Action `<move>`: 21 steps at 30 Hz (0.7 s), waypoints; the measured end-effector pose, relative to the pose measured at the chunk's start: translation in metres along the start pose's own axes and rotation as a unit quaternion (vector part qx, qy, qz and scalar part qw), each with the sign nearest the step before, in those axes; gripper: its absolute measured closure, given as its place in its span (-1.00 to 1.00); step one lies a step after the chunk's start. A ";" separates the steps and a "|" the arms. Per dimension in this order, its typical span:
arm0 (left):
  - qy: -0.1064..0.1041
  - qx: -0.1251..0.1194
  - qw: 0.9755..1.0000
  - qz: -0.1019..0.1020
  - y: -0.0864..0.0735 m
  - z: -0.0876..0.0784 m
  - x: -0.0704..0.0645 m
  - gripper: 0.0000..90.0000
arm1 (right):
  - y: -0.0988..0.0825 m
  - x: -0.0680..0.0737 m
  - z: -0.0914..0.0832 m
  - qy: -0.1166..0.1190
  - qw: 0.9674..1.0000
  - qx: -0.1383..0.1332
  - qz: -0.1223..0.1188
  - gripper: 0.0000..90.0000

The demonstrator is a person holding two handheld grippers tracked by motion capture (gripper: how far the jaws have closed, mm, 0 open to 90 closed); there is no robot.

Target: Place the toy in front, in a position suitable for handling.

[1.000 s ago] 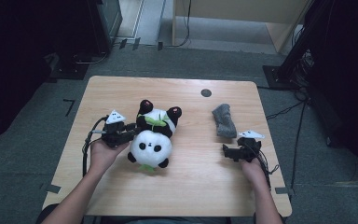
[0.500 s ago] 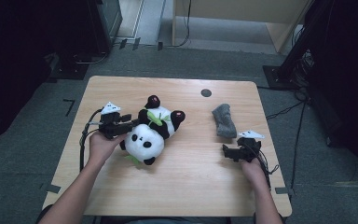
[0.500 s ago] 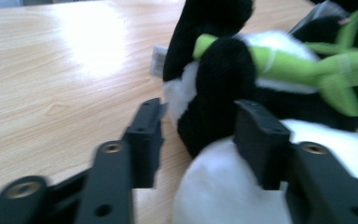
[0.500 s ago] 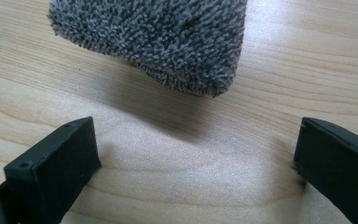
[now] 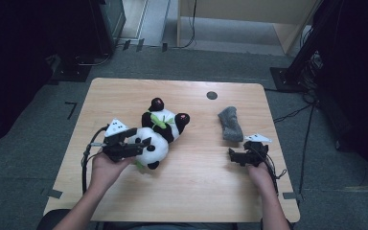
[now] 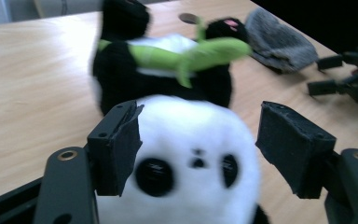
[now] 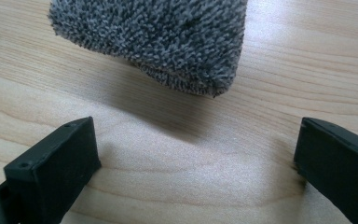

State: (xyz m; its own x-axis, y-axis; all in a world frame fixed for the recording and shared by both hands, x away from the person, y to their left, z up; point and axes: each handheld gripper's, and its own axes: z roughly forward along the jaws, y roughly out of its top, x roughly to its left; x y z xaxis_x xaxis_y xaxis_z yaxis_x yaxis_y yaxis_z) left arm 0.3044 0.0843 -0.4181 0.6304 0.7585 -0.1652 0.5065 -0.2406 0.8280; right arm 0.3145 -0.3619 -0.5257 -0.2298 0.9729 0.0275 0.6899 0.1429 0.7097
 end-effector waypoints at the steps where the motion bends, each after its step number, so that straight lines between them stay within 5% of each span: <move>1: -0.001 0.004 1.000 -0.001 -0.002 0.002 -0.005 -0.35 | 0.000 0.000 0.000 0.000 1.000 0.000 0.000 -1.00; 6: -0.017 0.005 1.000 -0.006 -0.012 0.002 -0.019 -0.16 | 0.000 0.000 0.000 0.000 1.000 0.000 0.000 -1.00; 9: -0.021 0.008 1.000 0.011 -0.014 0.005 -0.029 0.13 | 0.000 0.001 0.000 0.001 1.000 0.000 0.000 -1.00; 12: -0.009 0.023 0.999 0.032 -0.015 0.013 -0.036 0.15 | 0.000 0.001 0.000 0.001 1.000 0.000 0.000 -1.00; 21: 0.005 0.025 0.999 0.029 -0.017 0.013 -0.019 0.05 | 0.000 0.001 0.000 0.002 1.000 0.000 -0.001 -1.00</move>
State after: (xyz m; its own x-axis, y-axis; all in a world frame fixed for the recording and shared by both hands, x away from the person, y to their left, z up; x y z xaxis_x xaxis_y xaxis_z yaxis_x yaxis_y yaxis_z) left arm 0.2912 0.0661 -0.4357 0.6537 0.7484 -0.1126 0.4980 -0.3134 0.8086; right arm 0.3141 -0.3612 -0.5256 -0.2341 0.9718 0.0290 0.6900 0.1450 0.7091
